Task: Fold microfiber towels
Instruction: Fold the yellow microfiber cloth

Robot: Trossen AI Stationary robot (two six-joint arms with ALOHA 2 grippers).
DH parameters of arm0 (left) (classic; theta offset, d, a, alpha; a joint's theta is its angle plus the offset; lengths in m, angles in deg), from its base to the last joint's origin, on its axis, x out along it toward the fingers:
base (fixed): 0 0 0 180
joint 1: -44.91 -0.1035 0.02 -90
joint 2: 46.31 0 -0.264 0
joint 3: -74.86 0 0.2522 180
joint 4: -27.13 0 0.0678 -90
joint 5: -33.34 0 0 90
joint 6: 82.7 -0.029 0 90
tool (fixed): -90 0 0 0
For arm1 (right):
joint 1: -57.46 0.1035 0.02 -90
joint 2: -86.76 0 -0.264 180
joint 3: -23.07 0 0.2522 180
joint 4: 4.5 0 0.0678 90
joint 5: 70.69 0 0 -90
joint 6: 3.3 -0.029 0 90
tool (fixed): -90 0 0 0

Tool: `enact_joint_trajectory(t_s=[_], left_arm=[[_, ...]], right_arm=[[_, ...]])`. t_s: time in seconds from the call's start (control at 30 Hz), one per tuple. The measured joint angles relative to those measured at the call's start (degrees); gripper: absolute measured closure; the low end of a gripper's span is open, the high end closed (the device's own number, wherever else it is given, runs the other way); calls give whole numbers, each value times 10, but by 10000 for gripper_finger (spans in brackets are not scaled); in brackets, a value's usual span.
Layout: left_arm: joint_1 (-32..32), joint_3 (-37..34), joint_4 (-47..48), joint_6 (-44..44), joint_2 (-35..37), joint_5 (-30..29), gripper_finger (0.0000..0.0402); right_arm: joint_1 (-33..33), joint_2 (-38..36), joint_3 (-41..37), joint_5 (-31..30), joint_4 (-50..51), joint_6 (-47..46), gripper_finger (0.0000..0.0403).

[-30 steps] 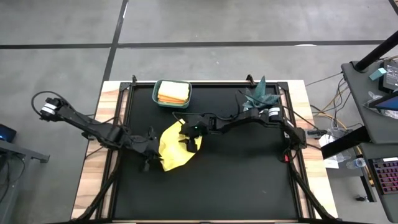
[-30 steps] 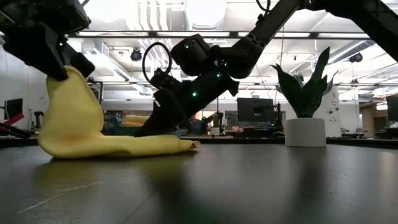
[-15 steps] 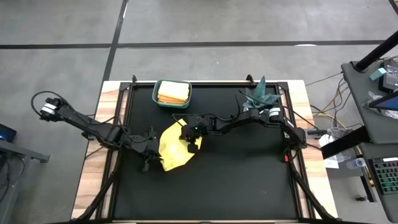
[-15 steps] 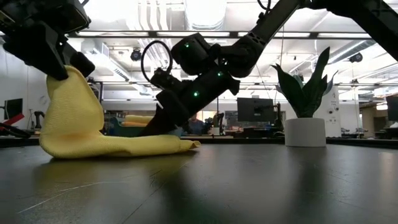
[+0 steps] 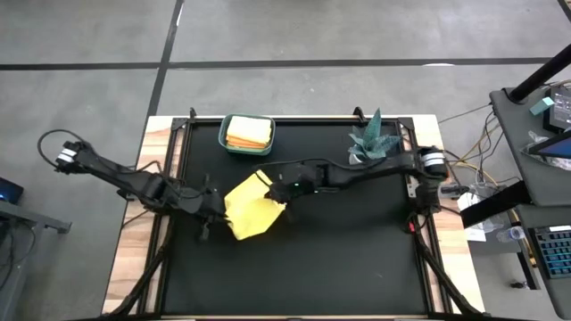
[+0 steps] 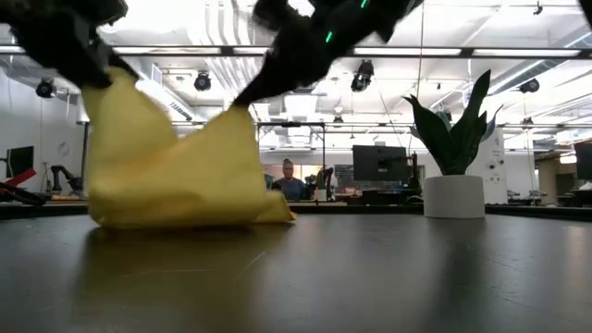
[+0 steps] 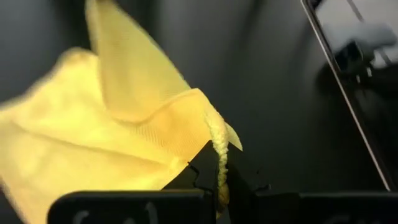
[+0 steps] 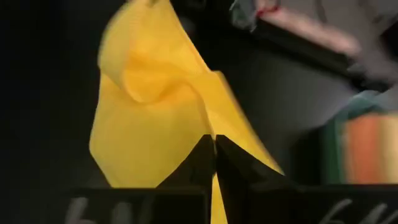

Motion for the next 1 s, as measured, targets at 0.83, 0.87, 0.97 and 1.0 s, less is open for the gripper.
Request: enact_joint_trajectory(t_s=[0.83, 0.87, 0.97, 1.0], left_arm=[[-49, 319, 166, -159, 36, -201, 401], [-50, 332, 165, -168, 35, -206, 401], [-50, 358, 165, -200, 31, -210, 402], [-50, 362, 165, -211, 31, -210, 402]], right_arm=[[16, -266, 5, -192, 81, 86, 395], [15, -273, 8, -202, 77, 90, 395], [14, -285, 8, -240, 71, 116, 395], [12, -286, 9, -251, 70, 122, 395]])
